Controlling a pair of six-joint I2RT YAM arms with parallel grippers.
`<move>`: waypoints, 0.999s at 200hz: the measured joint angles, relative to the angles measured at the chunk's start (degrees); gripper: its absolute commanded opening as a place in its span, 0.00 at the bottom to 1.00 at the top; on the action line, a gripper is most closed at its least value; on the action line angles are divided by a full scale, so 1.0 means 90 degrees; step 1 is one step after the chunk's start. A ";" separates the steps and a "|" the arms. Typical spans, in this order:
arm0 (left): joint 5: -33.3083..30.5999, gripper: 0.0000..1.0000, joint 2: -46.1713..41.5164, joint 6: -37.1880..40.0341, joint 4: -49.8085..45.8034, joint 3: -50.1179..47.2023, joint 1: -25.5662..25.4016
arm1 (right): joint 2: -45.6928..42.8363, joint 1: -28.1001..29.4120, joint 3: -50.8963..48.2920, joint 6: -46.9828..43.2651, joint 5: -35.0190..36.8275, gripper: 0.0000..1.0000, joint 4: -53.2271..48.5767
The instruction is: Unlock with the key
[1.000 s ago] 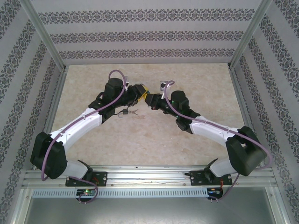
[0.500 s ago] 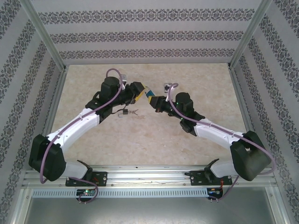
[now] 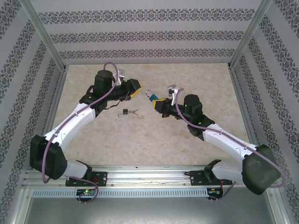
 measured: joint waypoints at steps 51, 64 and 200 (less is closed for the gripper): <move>0.0437 0.49 0.0155 0.0323 -0.0182 0.0070 -0.0231 | -0.0049 0.0000 -0.0027 -0.0121 -0.0250 0.00 -0.0022; 0.0488 0.48 0.0214 0.0359 -0.0182 0.0114 -0.0311 | -0.0049 0.0000 -0.0049 -0.0124 -0.0294 0.00 -0.0022; 0.0119 0.44 0.0520 0.0284 -0.0359 0.0090 -0.0406 | -0.0379 0.0143 -0.0131 -0.0874 0.0104 0.00 -0.0566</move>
